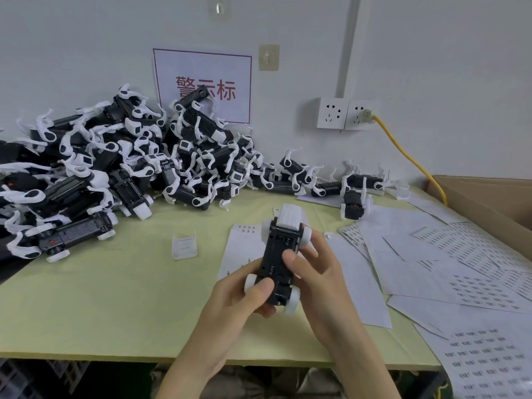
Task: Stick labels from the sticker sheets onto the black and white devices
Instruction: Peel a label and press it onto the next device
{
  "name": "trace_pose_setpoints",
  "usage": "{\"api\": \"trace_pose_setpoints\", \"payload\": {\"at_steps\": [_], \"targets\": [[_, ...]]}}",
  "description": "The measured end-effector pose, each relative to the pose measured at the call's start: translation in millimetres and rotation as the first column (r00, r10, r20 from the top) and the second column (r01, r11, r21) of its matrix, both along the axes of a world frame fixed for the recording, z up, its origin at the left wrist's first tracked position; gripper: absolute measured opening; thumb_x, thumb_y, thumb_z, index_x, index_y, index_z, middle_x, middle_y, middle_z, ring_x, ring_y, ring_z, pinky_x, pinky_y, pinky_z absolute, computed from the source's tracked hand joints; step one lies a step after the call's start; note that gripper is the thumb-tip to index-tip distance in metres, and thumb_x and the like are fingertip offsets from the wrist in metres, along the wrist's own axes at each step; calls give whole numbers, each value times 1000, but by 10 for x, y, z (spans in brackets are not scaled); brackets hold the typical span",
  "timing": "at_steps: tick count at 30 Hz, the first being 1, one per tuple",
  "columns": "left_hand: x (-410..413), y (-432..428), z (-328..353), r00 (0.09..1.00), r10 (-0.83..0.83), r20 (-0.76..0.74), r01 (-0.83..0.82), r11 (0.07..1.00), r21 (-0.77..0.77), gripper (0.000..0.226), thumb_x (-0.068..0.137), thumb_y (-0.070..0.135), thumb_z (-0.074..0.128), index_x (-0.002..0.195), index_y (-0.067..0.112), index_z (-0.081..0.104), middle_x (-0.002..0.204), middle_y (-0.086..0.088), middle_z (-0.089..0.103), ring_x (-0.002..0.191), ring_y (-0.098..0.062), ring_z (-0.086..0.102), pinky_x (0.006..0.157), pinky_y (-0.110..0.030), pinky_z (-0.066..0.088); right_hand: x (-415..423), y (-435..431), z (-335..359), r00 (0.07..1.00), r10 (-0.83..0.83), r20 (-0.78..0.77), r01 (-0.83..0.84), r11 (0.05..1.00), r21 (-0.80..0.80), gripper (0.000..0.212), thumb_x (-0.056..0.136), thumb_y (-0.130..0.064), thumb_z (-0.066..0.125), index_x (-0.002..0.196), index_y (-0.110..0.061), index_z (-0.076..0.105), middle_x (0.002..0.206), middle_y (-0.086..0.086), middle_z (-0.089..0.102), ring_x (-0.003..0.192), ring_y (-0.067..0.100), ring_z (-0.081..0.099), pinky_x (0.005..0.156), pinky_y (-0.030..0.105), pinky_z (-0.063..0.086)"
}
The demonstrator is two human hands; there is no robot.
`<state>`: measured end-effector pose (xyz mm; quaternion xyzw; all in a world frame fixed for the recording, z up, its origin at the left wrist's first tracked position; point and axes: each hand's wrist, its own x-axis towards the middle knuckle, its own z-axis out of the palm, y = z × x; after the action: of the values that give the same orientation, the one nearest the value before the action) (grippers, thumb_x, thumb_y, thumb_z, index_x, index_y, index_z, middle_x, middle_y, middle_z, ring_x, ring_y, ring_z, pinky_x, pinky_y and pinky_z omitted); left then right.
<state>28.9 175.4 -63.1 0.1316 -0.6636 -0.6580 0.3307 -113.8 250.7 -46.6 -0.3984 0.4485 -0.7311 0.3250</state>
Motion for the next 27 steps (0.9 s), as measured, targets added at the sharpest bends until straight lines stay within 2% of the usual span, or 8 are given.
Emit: {"api": "trace_pose_setpoints", "payload": {"at_steps": [2,7,13,16,18,21,24,27], "targets": [[-7,18,6,999,-37,30,39,998,-54,40,86,41,68,125,36,71,107,-1,75,86,-13,66,77,-23,53,-18,-1,5,996,-36,82,36,999,10,37,85,-30,72,118,-14,68,108,11,71,99,33,67,85,51,54],[-15,35,6,995,-75,69,85,983,-163,52,86,31,75,135,39,62,117,-2,74,105,-21,67,92,-25,52,-16,-8,4,979,-70,190,62,997,50,53,85,-46,69,119,-5,64,97,8,65,89,23,63,72,38,57],[-42,115,-42,991,93,95,-56,939,-339,63,83,37,78,139,55,54,116,14,74,106,-14,70,86,-12,50,-15,-12,-30,994,-40,106,28,993,111,53,69,-57,77,112,-25,74,97,2,73,88,17,72,74,26,57],[-70,127,-67,984,150,95,-105,924,-367,67,79,41,79,139,57,52,110,14,75,94,-17,69,84,-19,54,-17,-13,-36,995,-29,99,20,995,99,50,69,-52,78,113,-30,73,100,-1,74,93,16,72,78,26,56],[-71,111,-85,977,194,86,-152,923,-353,66,76,49,78,135,63,52,104,12,75,88,-19,67,84,-27,56,4,-24,-42,999,-17,50,12,995,99,46,76,-43,77,119,-30,69,105,-2,75,97,16,72,83,30,57],[-72,76,-98,974,207,89,-169,933,-319,62,76,53,77,132,65,54,111,13,75,99,-23,67,89,-37,57,56,-58,-74,999,13,34,-18,991,135,46,84,-40,69,128,-29,61,118,-5,75,109,17,71,94,40,57],[-90,64,-77,983,183,28,-174,963,-205,54,76,48,76,127,57,63,114,13,76,98,-7,72,78,-20,56,76,-73,-79,999,36,-10,-34,986,165,50,85,-43,68,133,-32,56,121,-6,73,112,18,70,101,50,53],[-90,20,-73,966,256,-30,-257,965,-60,50,74,51,74,121,35,74,99,-1,79,77,-8,69,65,-19,53,88,-88,-79,995,68,-73,-56,986,154,61,83,-40,71,140,-42,50,121,-5,72,111,19,69,100,50,51]]}}
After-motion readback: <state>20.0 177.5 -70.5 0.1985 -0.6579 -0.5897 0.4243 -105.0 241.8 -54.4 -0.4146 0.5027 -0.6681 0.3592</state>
